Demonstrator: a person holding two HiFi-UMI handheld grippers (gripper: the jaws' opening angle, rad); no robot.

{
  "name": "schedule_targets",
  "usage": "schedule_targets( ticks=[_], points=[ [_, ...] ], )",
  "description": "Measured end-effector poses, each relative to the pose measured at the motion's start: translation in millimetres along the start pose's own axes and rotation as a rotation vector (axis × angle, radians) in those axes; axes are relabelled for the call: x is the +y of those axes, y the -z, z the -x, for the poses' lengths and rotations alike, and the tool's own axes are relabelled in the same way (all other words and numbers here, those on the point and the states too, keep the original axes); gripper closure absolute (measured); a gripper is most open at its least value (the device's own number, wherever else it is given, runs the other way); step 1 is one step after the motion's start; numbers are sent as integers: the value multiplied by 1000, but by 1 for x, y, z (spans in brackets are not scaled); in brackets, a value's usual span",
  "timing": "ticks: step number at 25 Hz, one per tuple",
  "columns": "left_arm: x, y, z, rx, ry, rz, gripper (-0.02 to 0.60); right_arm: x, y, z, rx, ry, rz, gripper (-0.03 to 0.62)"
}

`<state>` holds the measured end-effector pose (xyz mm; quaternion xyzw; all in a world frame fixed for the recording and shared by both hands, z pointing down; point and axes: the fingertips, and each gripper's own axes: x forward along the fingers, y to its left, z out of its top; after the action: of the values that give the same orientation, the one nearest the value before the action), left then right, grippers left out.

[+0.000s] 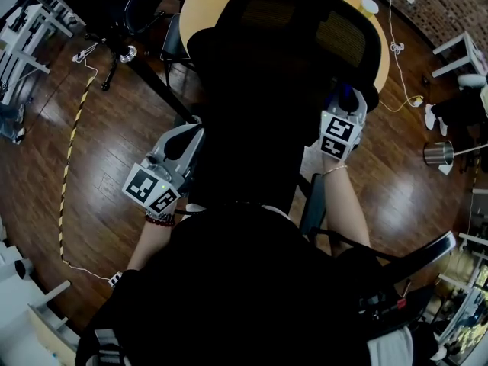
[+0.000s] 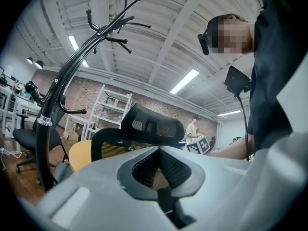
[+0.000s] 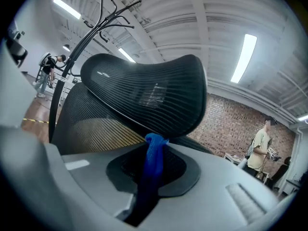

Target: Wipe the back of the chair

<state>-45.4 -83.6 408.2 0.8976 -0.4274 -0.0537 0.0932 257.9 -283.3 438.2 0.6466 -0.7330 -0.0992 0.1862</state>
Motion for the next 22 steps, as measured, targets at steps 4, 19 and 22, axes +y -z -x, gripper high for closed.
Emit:
schedule_targets(
  ticks=[4,19,22],
  points=[
    [3,1,1,13,6,-15,575,17,-5,-3,-4,-29,10,557],
    [65,-6,39,-23,-25,-11,575,123,-46,-39,-30,-75,10,563],
    [83,-5,57,-18,-38,8,575,151,-61,-41,-48,-107,11,563]
  ],
)
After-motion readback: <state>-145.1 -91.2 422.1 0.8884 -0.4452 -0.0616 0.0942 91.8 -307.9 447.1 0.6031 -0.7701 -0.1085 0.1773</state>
